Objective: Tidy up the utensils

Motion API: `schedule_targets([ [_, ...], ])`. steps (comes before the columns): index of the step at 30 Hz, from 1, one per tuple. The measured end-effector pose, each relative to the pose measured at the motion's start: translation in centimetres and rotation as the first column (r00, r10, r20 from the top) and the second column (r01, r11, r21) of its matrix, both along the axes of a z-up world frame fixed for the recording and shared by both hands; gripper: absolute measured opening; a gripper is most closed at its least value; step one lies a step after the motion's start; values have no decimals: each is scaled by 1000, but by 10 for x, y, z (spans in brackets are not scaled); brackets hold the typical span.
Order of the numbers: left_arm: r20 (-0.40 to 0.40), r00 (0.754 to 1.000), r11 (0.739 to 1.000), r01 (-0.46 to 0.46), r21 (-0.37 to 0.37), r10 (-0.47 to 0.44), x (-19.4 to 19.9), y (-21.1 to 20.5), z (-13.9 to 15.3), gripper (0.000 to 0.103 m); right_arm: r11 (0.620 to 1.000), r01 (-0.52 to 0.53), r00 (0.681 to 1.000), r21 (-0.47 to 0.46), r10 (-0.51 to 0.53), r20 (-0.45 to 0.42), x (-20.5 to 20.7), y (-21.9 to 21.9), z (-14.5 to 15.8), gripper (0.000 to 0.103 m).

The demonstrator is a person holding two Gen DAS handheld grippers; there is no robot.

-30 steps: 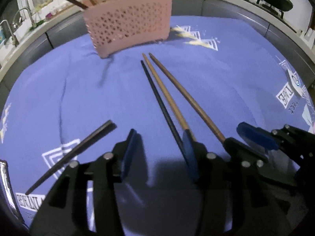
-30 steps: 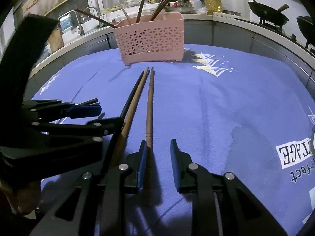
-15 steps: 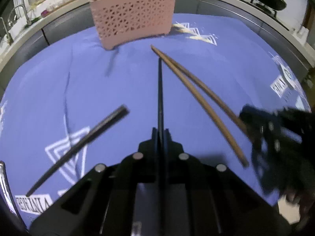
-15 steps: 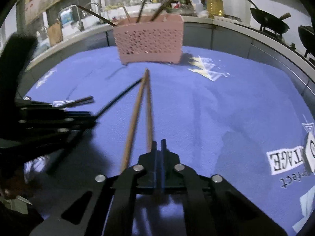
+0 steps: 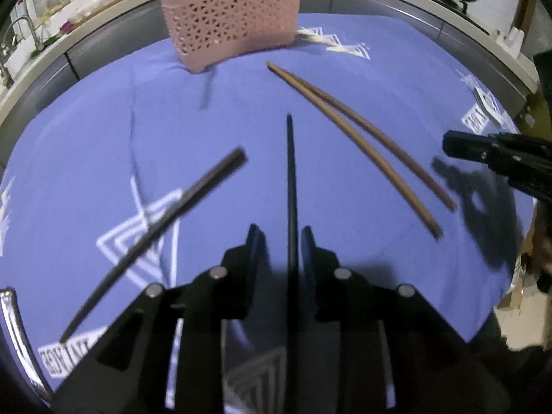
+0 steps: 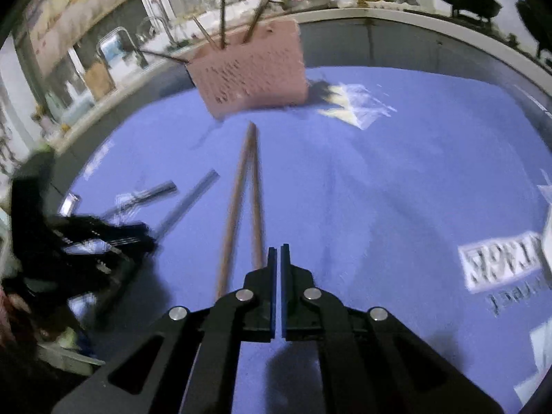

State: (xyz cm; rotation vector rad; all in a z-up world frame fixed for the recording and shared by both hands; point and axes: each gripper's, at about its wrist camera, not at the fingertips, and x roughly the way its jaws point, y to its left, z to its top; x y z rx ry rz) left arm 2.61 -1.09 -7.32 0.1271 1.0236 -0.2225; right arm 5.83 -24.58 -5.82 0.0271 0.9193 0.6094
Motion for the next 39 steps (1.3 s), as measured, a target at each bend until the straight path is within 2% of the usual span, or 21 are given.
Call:
schedule_targets([
  [4,8,1000,1000,-2,8,2,20,-8,2,23,998,-51,999,-37,52,17,21,31,0,3],
  [7,12,1000,1000,-2,19,2,30,-11,3,23,995,-81,997,-58,80,-17,40,51,-9,3],
  [16,28,1000,999,11,35,-12,38,-16,4,26,992,-78,997,-95,76,-16,49,56,-12,5],
  [19,28,1000,999,12,31,-13,37,-16,4,30,990,-88,996,-107,87,-11,49,57,-12,11],
  [21,32,999,999,11,37,-12,36,-16,4,32,990,-89,996,-106,88,-18,48,56,-15,20],
  [22,34,999,999,10,39,-11,36,-16,3,33,990,-88,996,-109,87,-16,47,56,-16,21],
  [28,41,999,999,2,36,-3,35,-15,2,34,989,-86,996,-121,87,-2,46,55,-16,19],
  [30,43,999,999,0,37,-2,33,-14,2,34,985,-96,995,-144,98,5,42,54,-16,9],
  [31,45,999,999,1,37,-2,33,-14,1,34,985,-98,995,-144,99,3,40,51,-17,7],
  [39,52,999,999,8,36,-10,28,-9,1,33,990,-74,996,-120,69,-50,17,13,-20,7],
])
